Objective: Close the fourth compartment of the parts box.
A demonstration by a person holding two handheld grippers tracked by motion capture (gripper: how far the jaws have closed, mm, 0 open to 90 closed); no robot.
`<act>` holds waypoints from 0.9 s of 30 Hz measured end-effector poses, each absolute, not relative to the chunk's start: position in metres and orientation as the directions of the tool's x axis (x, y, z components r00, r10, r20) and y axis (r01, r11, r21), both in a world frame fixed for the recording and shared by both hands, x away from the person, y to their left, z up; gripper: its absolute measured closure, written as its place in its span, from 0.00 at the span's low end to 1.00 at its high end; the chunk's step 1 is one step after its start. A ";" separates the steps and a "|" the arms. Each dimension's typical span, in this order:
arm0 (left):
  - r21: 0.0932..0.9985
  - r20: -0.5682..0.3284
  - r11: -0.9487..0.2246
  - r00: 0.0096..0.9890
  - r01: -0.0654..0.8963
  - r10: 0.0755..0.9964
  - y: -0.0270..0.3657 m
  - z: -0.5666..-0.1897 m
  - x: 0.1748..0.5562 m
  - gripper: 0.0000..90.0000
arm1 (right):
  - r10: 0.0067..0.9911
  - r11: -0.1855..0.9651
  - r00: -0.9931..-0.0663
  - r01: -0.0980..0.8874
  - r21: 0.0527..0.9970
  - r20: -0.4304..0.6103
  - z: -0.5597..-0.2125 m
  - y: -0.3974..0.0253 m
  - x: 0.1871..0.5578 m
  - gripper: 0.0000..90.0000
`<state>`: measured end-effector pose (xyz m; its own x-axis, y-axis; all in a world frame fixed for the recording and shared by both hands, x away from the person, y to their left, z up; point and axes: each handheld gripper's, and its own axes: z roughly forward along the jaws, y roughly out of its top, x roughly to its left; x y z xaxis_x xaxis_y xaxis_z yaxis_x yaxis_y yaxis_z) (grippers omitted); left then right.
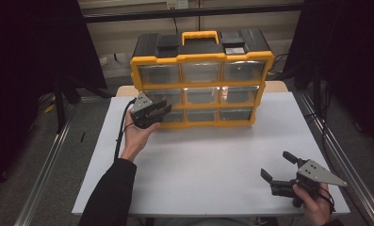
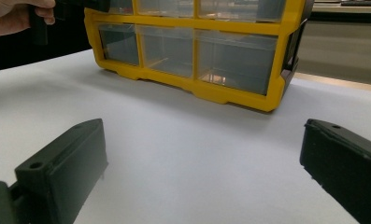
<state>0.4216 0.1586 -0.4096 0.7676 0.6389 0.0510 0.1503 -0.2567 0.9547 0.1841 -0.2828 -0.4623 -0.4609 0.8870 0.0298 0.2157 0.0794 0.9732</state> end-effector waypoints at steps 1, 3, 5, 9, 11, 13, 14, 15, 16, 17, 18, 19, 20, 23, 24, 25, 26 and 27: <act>0.954 0.051 -0.260 0.768 0.153 0.639 0.159 -0.409 0.420 0.69 | 0.887 0.078 -0.461 0.217 0.973 0.032 -0.462 -0.283 0.184 0.00; 0.960 0.022 -0.229 0.767 0.164 0.641 0.160 -0.408 0.417 0.59 | 0.887 0.079 -0.461 0.216 0.973 0.030 -0.462 -0.282 0.184 0.00; 0.958 0.026 -0.235 0.765 0.166 0.644 0.161 -0.406 0.413 0.49 | 0.885 0.088 -0.465 0.212 0.973 0.021 -0.462 -0.282 0.185 0.00; 0.960 -0.002 -0.210 0.758 0.184 0.652 0.165 -0.405 0.405 0.32 | 0.889 0.078 -0.456 0.213 0.974 0.028 -0.462 -0.282 0.185 0.00; 0.961 -0.008 -0.202 0.751 0.187 0.660 0.165 -0.403 0.399 0.23 | 0.890 0.076 -0.455 0.214 0.974 0.030 -0.462 -0.282 0.185 0.00; 0.961 -0.007 -0.208 0.763 0.185 0.647 0.164 -0.402 0.394 0.19 | 0.890 0.079 -0.456 0.214 0.974 0.028 -0.462 -0.282 0.185 0.00; 0.953 0.017 -0.234 0.741 0.191 0.672 0.163 -0.401 0.390 0.17 | 0.888 0.082 -0.459 0.213 0.974 0.025 -0.462 -0.282 0.185 0.00; 0.954 0.007 -0.232 0.760 0.189 0.650 0.162 -0.401 0.389 0.15 | 0.887 0.082 -0.460 0.213 0.974 0.026 -0.462 -0.282 0.184 0.00; 0.952 0.020 -0.246 0.762 0.184 0.647 0.163 -0.402 0.387 0.12 | 0.889 0.081 -0.458 0.212 0.974 0.026 -0.462 -0.283 0.184 0.00; 0.953 0.027 -0.249 0.767 0.174 0.641 0.163 -0.403 0.385 0.11 | 0.889 0.081 -0.458 0.212 0.974 0.025 -0.462 -0.283 0.184 0.00; 0.958 0.023 -0.231 0.758 0.170 0.652 0.162 -0.405 0.383 0.10 | 0.889 0.081 -0.458 0.213 0.974 0.026 -0.462 -0.283 0.185 0.00; 0.956 0.023 -0.236 0.757 0.175 0.652 0.163 -0.406 0.381 0.08 | 0.888 0.081 -0.459 0.213 0.974 0.027 -0.462 -0.283 0.185 0.00; 0.953 0.008 -0.235 0.762 0.190 0.648 0.165 -0.408 0.379 0.06 | 0.890 0.081 -0.456 0.213 0.974 0.026 -0.462 -0.282 0.185 0.00; 0.951 0.015 -0.246 0.764 0.189 0.645 0.168 -0.417 0.372 0.04 | 0.888 0.081 -0.459 0.214 0.974 0.026 -0.462 -0.283 0.184 0.00; 0.955 0.014 -0.235 0.765 0.180 0.644 0.168 -0.420 0.370 0.02 | 0.889 0.082 -0.457 0.212 0.974 0.025 -0.462 -0.283 0.184 0.00; 0.954 0.009 -0.234 0.765 0.186 0.645 0.169 -0.422 0.368 0.03 | 0.889 0.083 -0.458 0.212 0.974 0.024 -0.462 -0.283 0.184 0.00; 0.952 0.018 -0.245 0.765 0.184 0.644 0.172 -0.424 0.367 0.03 | 0.888 0.082 -0.458 0.213 0.974 0.025 -0.462 -0.283 0.184 0.00; 0.952 0.014 -0.240 0.758 0.190 0.653 0.173 -0.425 0.364 0.03 | 0.889 0.082 -0.458 0.215 0.973 0.026 -0.462 -0.282 0.184 0.00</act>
